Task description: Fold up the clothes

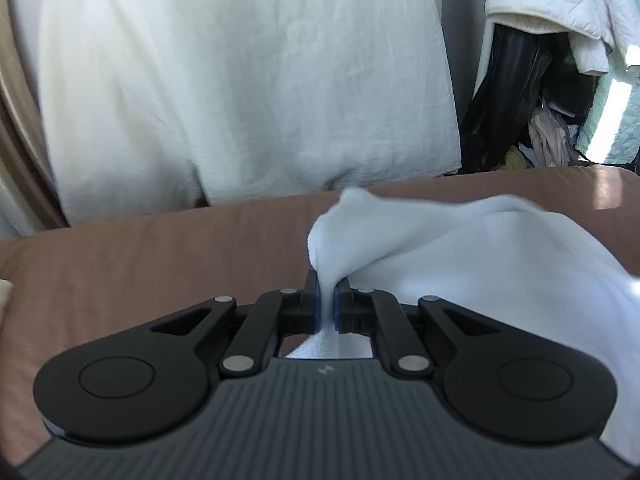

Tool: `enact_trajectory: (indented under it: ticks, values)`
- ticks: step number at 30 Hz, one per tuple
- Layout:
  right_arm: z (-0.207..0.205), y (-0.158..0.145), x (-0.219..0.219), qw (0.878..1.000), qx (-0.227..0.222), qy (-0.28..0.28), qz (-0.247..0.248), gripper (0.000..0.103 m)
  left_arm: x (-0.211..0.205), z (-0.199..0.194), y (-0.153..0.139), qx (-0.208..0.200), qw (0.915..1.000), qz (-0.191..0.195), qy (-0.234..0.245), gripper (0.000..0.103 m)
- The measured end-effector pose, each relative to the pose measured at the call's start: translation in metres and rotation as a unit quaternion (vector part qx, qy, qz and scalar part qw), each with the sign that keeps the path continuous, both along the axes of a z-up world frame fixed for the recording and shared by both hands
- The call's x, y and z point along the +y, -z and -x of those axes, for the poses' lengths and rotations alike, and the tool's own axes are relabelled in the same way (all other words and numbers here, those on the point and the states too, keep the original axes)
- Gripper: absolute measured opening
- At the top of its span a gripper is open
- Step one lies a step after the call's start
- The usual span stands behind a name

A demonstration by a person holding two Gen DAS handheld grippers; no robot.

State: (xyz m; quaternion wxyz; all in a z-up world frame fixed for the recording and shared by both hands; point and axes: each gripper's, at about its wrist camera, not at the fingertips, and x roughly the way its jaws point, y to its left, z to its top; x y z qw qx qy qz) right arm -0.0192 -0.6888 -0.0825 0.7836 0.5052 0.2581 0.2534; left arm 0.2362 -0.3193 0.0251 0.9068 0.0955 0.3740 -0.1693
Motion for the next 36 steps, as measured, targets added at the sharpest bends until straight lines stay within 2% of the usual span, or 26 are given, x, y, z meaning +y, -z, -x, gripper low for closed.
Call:
enact_trajectory:
  ticks: [4,5,6,7,8,9,12,15,17,19,20,22,24,25,26,29,31,32,36]
  values:
    - [0.030,-0.039,0.048,0.997,-0.037,-0.073,0.013,0.010,0.042,0.034,-0.014,0.010,0.9997,0.007,-0.020,0.008]
    - [0.038,-0.047,0.059,0.995,-0.047,-0.087,0.007,0.010,0.055,0.045,-0.011,0.020,0.9992,0.027,-0.022,0.011]
    - [0.047,-0.049,0.069,0.994,-0.056,-0.093,-0.017,0.010,0.068,0.056,-0.008,0.031,0.9981,0.048,-0.024,0.018]
    - [0.056,-0.052,0.079,0.992,-0.065,-0.098,-0.041,0.010,0.080,0.067,-0.005,0.041,0.9965,0.068,-0.027,0.039]
    - [0.061,-0.051,0.091,0.990,-0.063,-0.114,-0.059,0.009,0.093,0.078,-0.002,0.051,0.9943,0.089,-0.029,0.050]
    - [0.066,-0.050,0.102,0.987,-0.060,-0.130,-0.077,0.009,0.106,0.089,0.001,0.062,0.9916,0.109,-0.032,0.050]
    - [0.074,-0.053,0.141,0.984,-0.030,-0.175,-0.006,0.009,0.144,0.123,0.010,0.092,0.9803,0.170,-0.039,0.050]
    - [0.086,-0.053,0.181,0.972,-0.024,-0.229,0.047,0.009,0.181,0.157,0.019,0.122,0.9644,0.230,-0.045,0.050]
    - [0.100,-0.058,0.210,0.949,-0.049,-0.294,0.104,0.009,0.192,0.184,0.022,0.135,0.9565,0.257,-0.032,0.051]
    - [0.115,-0.063,0.239,0.917,-0.073,-0.357,0.161,0.009,0.195,0.208,0.022,0.136,0.9513,0.276,-0.011,0.056]
    - [0.125,-0.066,0.256,0.893,-0.096,-0.382,0.219,0.009,0.196,0.217,0.022,0.131,0.9503,0.282,0.001,0.060]
    - [0.146,-0.071,0.289,0.830,-0.142,-0.426,0.331,0.010,0.193,0.232,0.027,0.104,0.9546,0.279,0.015,0.062]
    - [0.146,-0.058,0.305,0.806,-0.109,-0.445,0.375,0.009,0.187,0.243,0.035,0.076,0.9591,0.272,0.024,0.065]
    - [0.142,-0.048,0.312,0.800,-0.083,-0.449,0.389,0.009,0.186,0.248,0.041,0.081,0.9582,0.273,0.025,0.065]
    - [0.138,-0.038,0.316,0.793,-0.059,-0.455,0.401,0.009,0.184,0.248,0.049,0.100,0.9539,0.281,0.032,0.065]
    - [0.139,-0.011,0.312,0.771,-0.018,-0.473,0.426,0.010,0.177,0.240,0.077,0.160,0.9349,0.313,0.046,0.065]
    - [0.139,-0.003,0.311,0.758,-0.026,-0.484,0.437,0.010,0.169,0.238,0.091,0.188,0.9317,0.307,0.045,0.065]
    - [0.140,0.001,0.311,0.751,-0.030,-0.489,0.443,0.010,0.164,0.239,0.090,0.184,0.9330,0.304,0.057,0.065]
    - [0.155,-0.026,0.304,0.742,-0.095,-0.506,0.430,0.010,0.142,0.255,0.077,0.163,0.9370,0.290,0.107,0.067]
